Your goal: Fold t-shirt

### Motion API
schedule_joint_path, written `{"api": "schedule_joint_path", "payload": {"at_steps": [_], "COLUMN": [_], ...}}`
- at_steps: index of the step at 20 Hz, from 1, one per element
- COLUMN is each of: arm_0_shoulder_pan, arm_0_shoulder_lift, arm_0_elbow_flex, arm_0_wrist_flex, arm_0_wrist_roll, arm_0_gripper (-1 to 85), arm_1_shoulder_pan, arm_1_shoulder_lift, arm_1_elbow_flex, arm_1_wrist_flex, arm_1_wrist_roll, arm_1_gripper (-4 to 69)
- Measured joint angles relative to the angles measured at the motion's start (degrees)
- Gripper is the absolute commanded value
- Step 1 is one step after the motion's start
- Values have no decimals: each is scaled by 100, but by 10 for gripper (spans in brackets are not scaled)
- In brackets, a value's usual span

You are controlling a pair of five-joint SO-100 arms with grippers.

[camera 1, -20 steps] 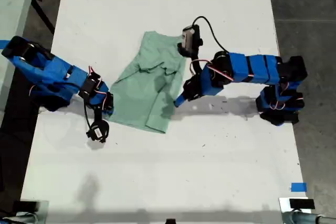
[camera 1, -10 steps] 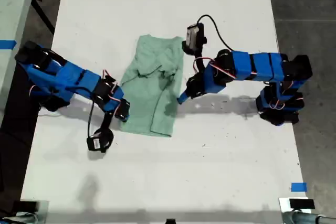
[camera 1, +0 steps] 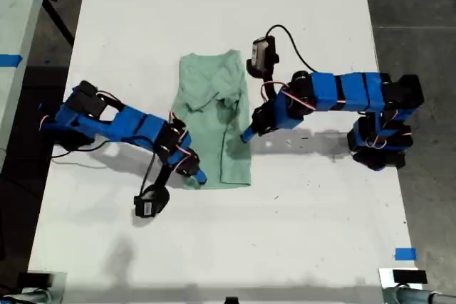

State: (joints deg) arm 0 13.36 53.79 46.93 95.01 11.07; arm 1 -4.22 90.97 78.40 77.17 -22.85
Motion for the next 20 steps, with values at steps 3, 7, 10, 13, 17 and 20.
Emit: {"api": "schedule_joint_path", "payload": {"at_steps": [3, 7, 10, 13, 17, 20], "arm_0_shoulder_pan": [-431, -431, -431, -527, -554, -554], "arm_0_shoulder_lift": [773, 879, 888, 1204, 2399, 3586], "arm_0_elbow_flex": [0, 35, 88, 466, 1503, 2751], "arm_0_wrist_flex": [-237, -272, -264, 114, 202, 158], "arm_0_wrist_roll": [211, 167, 44, -141, -475, -1055], "arm_0_gripper": [338, 338, 338, 301, 71, 31], "arm_1_shoulder_pan": [0, 0, 0, 0, 26, 26], "arm_1_shoulder_lift": [0, 132, 264, 352, 773, 949], "arm_1_elbow_flex": [158, 475, 677, 879, 1204, 1406], "arm_1_wrist_flex": [-97, -237, -316, -325, -316, -316], "arm_1_wrist_roll": [53, 97, 97, 114, 167, 237], "arm_1_gripper": [188, 186, 184, 181, 107, 44]}}
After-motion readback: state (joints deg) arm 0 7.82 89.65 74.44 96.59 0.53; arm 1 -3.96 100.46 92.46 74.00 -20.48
